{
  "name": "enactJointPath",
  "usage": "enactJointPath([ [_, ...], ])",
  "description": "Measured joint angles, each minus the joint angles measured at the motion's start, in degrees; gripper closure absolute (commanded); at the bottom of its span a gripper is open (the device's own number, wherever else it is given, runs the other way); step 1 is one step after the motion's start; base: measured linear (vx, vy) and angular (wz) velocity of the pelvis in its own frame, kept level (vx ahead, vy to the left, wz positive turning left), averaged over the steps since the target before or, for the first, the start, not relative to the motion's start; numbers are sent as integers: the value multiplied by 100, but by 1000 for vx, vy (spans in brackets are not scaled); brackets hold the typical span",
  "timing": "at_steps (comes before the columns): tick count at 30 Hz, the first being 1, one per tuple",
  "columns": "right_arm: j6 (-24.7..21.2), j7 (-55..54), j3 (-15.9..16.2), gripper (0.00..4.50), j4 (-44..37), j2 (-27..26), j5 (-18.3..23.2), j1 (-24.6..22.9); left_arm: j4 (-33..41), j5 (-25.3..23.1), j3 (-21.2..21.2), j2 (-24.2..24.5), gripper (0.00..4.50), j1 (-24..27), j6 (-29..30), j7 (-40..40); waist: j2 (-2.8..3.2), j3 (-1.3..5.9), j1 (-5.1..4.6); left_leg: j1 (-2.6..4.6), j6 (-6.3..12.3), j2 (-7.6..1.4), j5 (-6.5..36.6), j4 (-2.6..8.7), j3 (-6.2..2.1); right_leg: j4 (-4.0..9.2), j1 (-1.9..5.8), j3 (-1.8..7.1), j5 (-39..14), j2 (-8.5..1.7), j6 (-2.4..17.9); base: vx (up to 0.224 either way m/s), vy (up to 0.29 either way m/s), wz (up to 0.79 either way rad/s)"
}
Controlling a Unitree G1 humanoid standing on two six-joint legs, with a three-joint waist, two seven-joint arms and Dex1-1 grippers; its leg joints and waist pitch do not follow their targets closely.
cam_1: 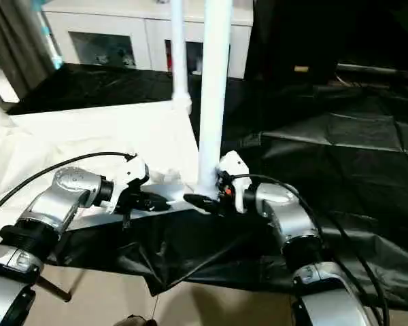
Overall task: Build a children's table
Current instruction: Rotate leg to tighten
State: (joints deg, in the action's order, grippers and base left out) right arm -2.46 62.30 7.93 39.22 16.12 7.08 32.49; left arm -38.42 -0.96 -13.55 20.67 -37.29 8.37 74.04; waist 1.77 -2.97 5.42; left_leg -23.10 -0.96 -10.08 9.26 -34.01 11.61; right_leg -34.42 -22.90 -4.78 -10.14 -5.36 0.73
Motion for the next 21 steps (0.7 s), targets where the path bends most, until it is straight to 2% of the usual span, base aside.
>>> enactJointPath([
  [8, -174, -212, -87, 164, -71, -154, 10, -70, -4, 12, 2, -65, 450, 25, -3, -92, 0, 0, -3, 0, 0, 0, 0, 0, 0, 0, -1, 0, 0, 0, -1, 0, 0, 0],
  [13, 33, -1897, -382, 173, 479, -633, -174, 147, -448, -129, 117, -437, 450, -190, -71, -1124, 1, 1, -53, 18, -2, 2, 0, 2, 0, -3, 4, 5, 7, 0, 9, 0, 0, 0],
  [17, 98, -3919, -873, 174, 1175, -1291, -249, 551, -935, -291, 220, -939, 450, -465, -51, -2220, 0, 3, -92, 34, -2, 6, 0, 4, -1, 1, 12, 13, -11, 0, -22, 0, 0, 0],
  [21, 254, -4570, -987, 174, 1550, -1410, -301, 765, -1186, -321, 254, -1207, 450, -609, -15, -2631, 7, 6, -78, 37, -1, 25, 0, 5, 0, 7, 19, 47, -13, 0, -27, 0, 0, 0],
])
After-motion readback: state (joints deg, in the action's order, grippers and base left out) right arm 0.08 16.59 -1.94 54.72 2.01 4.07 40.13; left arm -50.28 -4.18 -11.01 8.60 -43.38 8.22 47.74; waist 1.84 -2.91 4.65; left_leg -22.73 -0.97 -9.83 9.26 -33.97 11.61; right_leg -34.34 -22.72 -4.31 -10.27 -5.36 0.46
